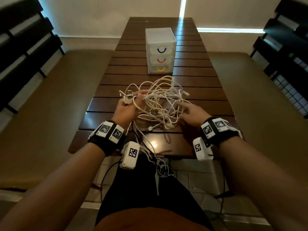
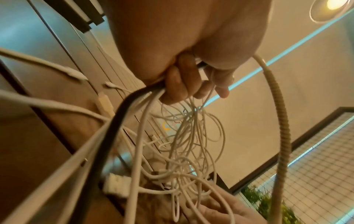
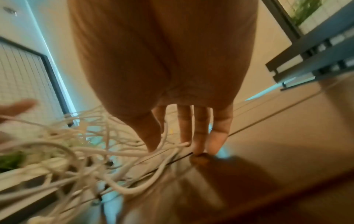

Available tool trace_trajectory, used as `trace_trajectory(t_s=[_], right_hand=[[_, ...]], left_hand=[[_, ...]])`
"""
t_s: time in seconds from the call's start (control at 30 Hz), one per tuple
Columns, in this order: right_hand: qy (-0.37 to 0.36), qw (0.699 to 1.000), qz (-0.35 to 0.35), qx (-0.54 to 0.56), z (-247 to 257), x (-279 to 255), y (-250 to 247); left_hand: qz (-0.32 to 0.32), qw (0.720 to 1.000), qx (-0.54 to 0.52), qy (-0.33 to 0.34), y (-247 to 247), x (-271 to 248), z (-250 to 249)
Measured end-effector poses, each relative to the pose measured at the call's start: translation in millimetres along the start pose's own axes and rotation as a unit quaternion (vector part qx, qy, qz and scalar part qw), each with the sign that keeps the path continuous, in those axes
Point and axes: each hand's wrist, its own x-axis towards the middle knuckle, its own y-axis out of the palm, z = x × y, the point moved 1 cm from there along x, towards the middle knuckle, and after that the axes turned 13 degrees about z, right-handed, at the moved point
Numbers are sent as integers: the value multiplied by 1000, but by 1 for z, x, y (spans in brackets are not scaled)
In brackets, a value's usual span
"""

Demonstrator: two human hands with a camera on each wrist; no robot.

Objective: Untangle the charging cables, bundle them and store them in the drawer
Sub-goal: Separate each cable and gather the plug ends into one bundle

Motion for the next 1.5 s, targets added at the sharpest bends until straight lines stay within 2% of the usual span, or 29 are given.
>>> trace_trajectory(t_s=[0.1,0.17,0.23,0.37,0.43,0.53,0.57,0.67,0.73,0.8,0.87,0.9,0.97,1.07,1.17,1.27,1.37,1.43,1.5], right_hand=[[17,1000,-13,4,-3,9,-18],[16,999,-20,42,1,6,-29],[32,998,-30,33,1,3,-39],[50,998,-34,23,-5,3,-45],[24,995,-96,27,1,5,-45],[-56,966,-253,25,30,-2,-42],[-81,963,-258,21,43,-6,-37],[-110,977,-180,-19,80,-10,-22],[-119,981,-155,-2,96,-11,-17],[-122,985,-76,98,104,-13,-15],[-105,971,27,213,107,-17,-9],[-106,961,55,248,107,-19,-6],[-119,954,74,266,102,-17,-3],[-121,966,81,213,93,-15,-4],[-128,970,107,179,90,-20,-7],[-160,967,86,181,95,-31,-16],[-190,925,6,330,98,-41,-40],[-201,897,-62,388,92,-47,-64],[-190,890,-123,396,76,-50,-82]], left_hand=[[-31,999,3,26,-17,-8,-2],[-49,998,-13,23,-26,-13,-3],[-68,996,-46,16,-34,-16,-4],[-67,997,-47,6,-38,-17,-4],[-38,998,-49,4,-33,-17,-5],[-1,999,-31,9,-20,-14,-7],[3,1000,-8,10,-16,-12,-6],[37,999,24,28,-4,-6,-3],[44,997,44,42,6,-6,-6],[33,995,71,57,12,-5,-8],[41,992,101,69,17,-6,-10],[46,990,117,68,20,-7,-11],[31,990,121,57,21,-5,-10],[-24,999,43,-10,18,1,-9],[12,996,55,-67,10,9,-3],[72,978,177,-87,11,16,2],[28,950,288,-120,3,19,13],[-3,952,274,-136,-3,19,17],[2,957,259,-132,-3,20,19]])
